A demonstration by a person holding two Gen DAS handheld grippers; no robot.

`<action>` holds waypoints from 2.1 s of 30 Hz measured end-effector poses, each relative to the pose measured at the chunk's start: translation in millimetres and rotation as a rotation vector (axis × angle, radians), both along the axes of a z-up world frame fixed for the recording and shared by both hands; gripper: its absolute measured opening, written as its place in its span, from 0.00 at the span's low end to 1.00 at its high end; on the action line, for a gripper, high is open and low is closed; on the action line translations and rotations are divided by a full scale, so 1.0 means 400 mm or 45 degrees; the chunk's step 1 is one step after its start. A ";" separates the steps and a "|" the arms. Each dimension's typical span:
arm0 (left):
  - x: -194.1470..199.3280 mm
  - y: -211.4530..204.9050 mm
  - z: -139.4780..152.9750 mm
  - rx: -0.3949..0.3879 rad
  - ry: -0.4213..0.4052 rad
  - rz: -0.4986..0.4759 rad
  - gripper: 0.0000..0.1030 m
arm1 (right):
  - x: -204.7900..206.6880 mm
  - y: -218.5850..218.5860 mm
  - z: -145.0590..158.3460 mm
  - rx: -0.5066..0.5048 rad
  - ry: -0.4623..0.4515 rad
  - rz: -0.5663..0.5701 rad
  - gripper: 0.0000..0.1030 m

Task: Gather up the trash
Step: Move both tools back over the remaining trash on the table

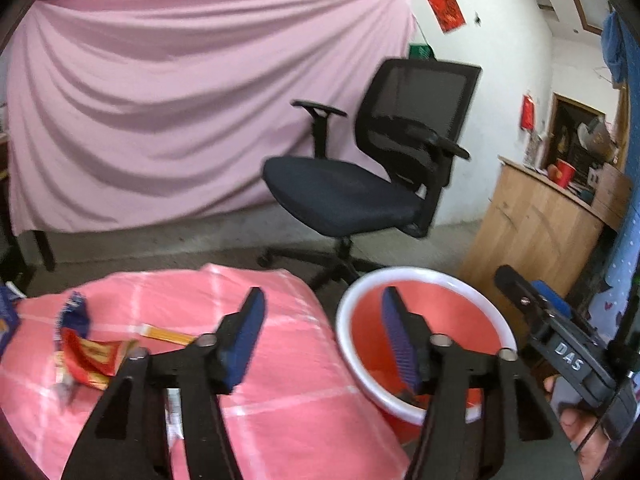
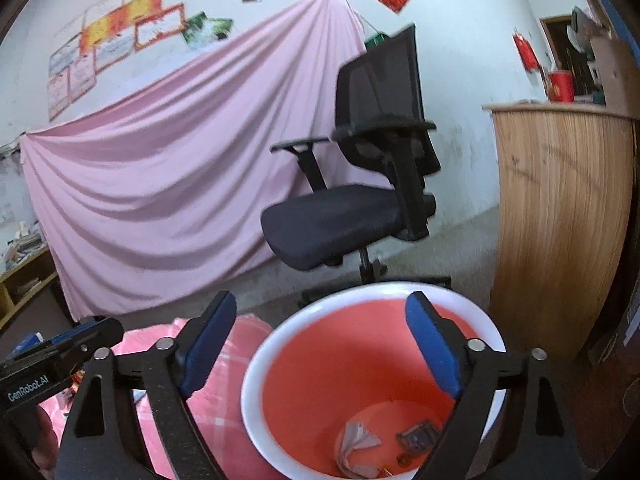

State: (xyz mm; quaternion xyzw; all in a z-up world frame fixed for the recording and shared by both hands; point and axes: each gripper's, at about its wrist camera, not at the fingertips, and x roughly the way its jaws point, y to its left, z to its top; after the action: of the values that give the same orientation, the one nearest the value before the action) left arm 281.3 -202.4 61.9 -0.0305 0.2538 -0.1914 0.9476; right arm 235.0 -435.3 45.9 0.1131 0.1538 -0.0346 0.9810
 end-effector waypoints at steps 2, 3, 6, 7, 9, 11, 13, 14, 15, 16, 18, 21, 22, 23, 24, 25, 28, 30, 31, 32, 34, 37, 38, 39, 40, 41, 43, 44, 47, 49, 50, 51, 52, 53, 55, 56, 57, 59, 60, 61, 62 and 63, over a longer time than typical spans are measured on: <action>-0.012 0.028 0.007 -0.002 -0.031 0.050 0.73 | -0.010 0.016 0.012 -0.009 -0.044 0.006 1.00; -0.020 0.044 0.011 0.001 -0.050 0.085 0.86 | -0.016 0.022 0.017 -0.012 -0.070 0.011 1.00; -0.051 0.096 0.018 -0.004 -0.134 0.182 0.97 | -0.036 0.053 0.036 -0.023 -0.143 0.061 1.00; -0.061 0.113 0.019 -0.005 -0.153 0.206 0.98 | -0.041 0.065 0.040 -0.030 -0.162 0.073 1.00; -0.080 0.146 0.018 -0.002 -0.184 0.256 0.98 | -0.050 0.088 0.048 -0.044 -0.196 0.105 1.00; -0.097 0.176 0.018 -0.006 -0.208 0.286 0.98 | -0.060 0.116 0.056 -0.061 -0.231 0.139 1.00; -0.118 0.207 0.019 -0.005 -0.236 0.323 0.98 | -0.069 0.144 0.062 -0.078 -0.265 0.170 1.00; -0.131 0.223 0.019 -0.006 -0.253 0.341 0.98 | -0.074 0.156 0.065 -0.084 -0.281 0.187 1.00; -0.140 0.234 0.019 -0.008 -0.267 0.354 0.98 | -0.079 0.169 0.067 -0.089 -0.296 0.201 1.00; -0.151 0.247 0.020 -0.007 -0.282 0.370 0.98 | -0.083 0.178 0.070 -0.092 -0.306 0.210 1.00; -0.173 0.274 0.021 -0.005 -0.313 0.400 0.98 | -0.092 0.200 0.074 -0.102 -0.332 0.232 1.00; -0.207 0.312 0.021 0.002 -0.358 0.445 0.98 | -0.106 0.235 0.079 -0.118 -0.375 0.271 1.00; -0.218 0.325 0.021 0.002 -0.374 0.460 0.98 | -0.109 0.246 0.079 -0.125 -0.386 0.281 1.00; -0.229 0.340 0.019 0.002 -0.389 0.474 0.98 | -0.112 0.256 0.081 -0.134 -0.396 0.291 1.00; -0.237 0.350 0.019 0.004 -0.399 0.486 0.98 | -0.116 0.267 0.081 -0.141 -0.404 0.301 1.00; -0.242 0.360 0.020 0.006 -0.406 0.500 0.98 | -0.119 0.277 0.081 -0.149 -0.412 0.311 1.00; -0.263 0.388 0.015 0.012 -0.419 0.532 0.98 | -0.126 0.307 0.077 -0.166 -0.423 0.340 1.00; -0.276 0.405 0.007 0.022 -0.423 0.549 0.98 | -0.129 0.327 0.072 -0.180 -0.423 0.362 1.00; -0.282 0.414 0.001 0.030 -0.423 0.555 0.98 | -0.129 0.336 0.068 -0.187 -0.421 0.375 1.00; -0.285 0.419 -0.001 0.036 -0.422 0.558 0.98 | -0.130 0.347 0.065 -0.196 -0.418 0.388 1.00; -0.291 0.433 -0.016 0.063 -0.409 0.567 0.98 | -0.126 0.364 0.057 -0.215 -0.407 0.423 1.00; -0.291 0.454 -0.040 0.068 -0.362 0.573 0.98 | -0.122 0.390 0.044 -0.249 -0.385 0.468 1.00; -0.288 0.460 -0.049 0.067 -0.336 0.572 0.98 | -0.116 0.400 0.038 -0.267 -0.367 0.480 1.00; -0.286 0.463 -0.056 0.068 -0.315 0.571 0.98 | -0.113 0.408 0.032 -0.276 -0.350 0.492 1.00; -0.283 0.465 -0.064 0.070 -0.290 0.567 0.98 | -0.109 0.414 0.028 -0.283 -0.335 0.498 1.00; -0.279 0.469 -0.071 0.075 -0.265 0.563 0.98 | -0.099 0.423 0.022 -0.297 -0.302 0.502 1.00; -0.266 0.471 -0.087 0.079 -0.206 0.548 0.98 | -0.084 0.433 0.011 -0.306 -0.249 0.521 1.00; -0.257 0.472 -0.093 0.083 -0.183 0.547 0.98 | -0.079 0.438 0.004 -0.307 -0.223 0.529 1.00; -0.232 0.476 -0.113 0.095 -0.111 0.547 0.98 | -0.056 0.446 -0.009 -0.311 -0.149 0.548 1.00; -0.212 0.481 -0.124 0.107 -0.061 0.547 0.98 | -0.048 0.451 -0.016 -0.315 -0.113 0.552 1.00; -0.204 0.483 -0.129 0.108 -0.037 0.544 0.98 | -0.038 0.454 -0.020 -0.313 -0.085 0.561 0.99; -0.195 0.488 -0.131 0.104 -0.020 0.539 0.98 | -0.032 0.456 -0.023 -0.312 -0.061 0.569 0.97; -0.186 0.490 -0.136 0.101 0.005 0.533 0.98 | -0.024 0.458 -0.028 -0.311 -0.034 0.576 0.95; -0.177 0.491 -0.140 0.100 0.026 0.526 0.98 | -0.016 0.461 -0.032 -0.310 -0.012 0.586 0.91; -0.162 0.494 -0.146 0.104 0.059 0.508 0.97 | 0.003 0.468 -0.043 -0.307 0.047 0.603 0.87; -0.151 0.491 -0.152 0.114 0.082 0.492 0.93 | 0.013 0.472 -0.047 -0.306 0.074 0.609 0.84; -0.142 0.488 -0.156 0.123 0.099 0.478 0.91 | 0.022 0.478 -0.051 -0.304 0.099 0.619 0.82; -0.122 0.481 -0.163 0.140 0.135 0.440 0.80 | 0.041 0.489 -0.061 -0.306 0.145 0.644 0.73; -0.112 0.476 -0.167 0.152 0.152 0.424 0.76 | 0.051 0.498 -0.068 -0.316 0.173 0.653 0.68; -0.101 0.470 -0.171 0.165 0.167 0.403 0.70 | 0.060 0.505 -0.073 -0.326 0.199 0.662 0.67; -0.091 0.465 -0.175 0.176 0.181 0.383 0.67 | 0.068 0.512 -0.079 -0.337 0.226 0.672 0.63; -0.085 0.463 -0.176 0.184 0.191 0.371 0.61 | 0.075 0.518 -0.085 -0.345 0.251 0.681 0.58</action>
State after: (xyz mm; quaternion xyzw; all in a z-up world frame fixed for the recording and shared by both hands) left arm 247.3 -17.1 -8.6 -0.0129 0.3299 -0.0306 0.9434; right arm 265.1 -227.9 11.9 -0.0672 0.2664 0.1939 0.9418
